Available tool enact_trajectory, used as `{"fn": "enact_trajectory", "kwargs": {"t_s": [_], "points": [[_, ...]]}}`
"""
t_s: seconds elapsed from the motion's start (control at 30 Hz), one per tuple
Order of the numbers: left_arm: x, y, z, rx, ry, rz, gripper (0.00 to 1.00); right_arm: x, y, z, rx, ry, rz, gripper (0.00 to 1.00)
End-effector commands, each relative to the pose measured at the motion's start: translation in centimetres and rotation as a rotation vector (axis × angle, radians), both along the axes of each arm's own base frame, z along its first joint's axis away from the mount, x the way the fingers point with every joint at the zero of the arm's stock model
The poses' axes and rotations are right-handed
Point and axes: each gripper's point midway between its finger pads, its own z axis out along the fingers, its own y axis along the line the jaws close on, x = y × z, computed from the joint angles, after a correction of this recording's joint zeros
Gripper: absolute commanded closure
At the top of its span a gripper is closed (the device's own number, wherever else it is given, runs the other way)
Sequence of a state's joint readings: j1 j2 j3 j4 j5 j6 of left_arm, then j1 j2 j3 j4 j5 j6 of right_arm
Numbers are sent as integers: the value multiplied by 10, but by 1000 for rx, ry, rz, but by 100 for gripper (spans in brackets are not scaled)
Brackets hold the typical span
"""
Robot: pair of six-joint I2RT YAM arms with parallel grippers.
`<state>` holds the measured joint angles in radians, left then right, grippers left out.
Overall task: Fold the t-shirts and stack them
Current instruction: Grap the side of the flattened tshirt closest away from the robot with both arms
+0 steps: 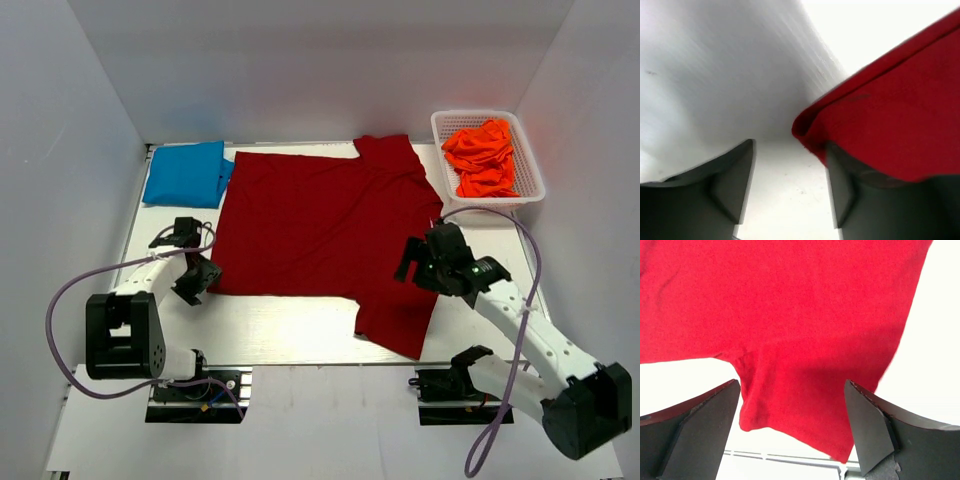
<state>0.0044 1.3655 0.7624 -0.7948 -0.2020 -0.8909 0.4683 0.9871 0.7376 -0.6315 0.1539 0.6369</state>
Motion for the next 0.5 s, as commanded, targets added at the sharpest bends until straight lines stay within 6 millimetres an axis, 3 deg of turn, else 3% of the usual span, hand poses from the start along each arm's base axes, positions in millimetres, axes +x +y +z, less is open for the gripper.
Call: {"fn": "enact_trajectory", "kwargs": {"t_s": [0.0,0.1,0.2,0.27,0.37,0.47], "points": [[13,-9,-8,-76,-48,20,35,-26,-8,-12,3,96,-90,10],[6,-20,-24,-136,-29,7,51,-47,-15,-28,-7,168,-144,10],[3,-22,-30,-150,-31,4,85,-73,-14,-46,-1,265,-129,10],[0,-18,-33,-125,-22,10,100,-92,-3,-58,38,347,-87,12],[3,-15,-27,-106,-31,14,100,-113,12,-68,76,424,-11,18],[5,-15,-24,-108,-41,22,100,-127,14,-77,46,471,31,18]]}}
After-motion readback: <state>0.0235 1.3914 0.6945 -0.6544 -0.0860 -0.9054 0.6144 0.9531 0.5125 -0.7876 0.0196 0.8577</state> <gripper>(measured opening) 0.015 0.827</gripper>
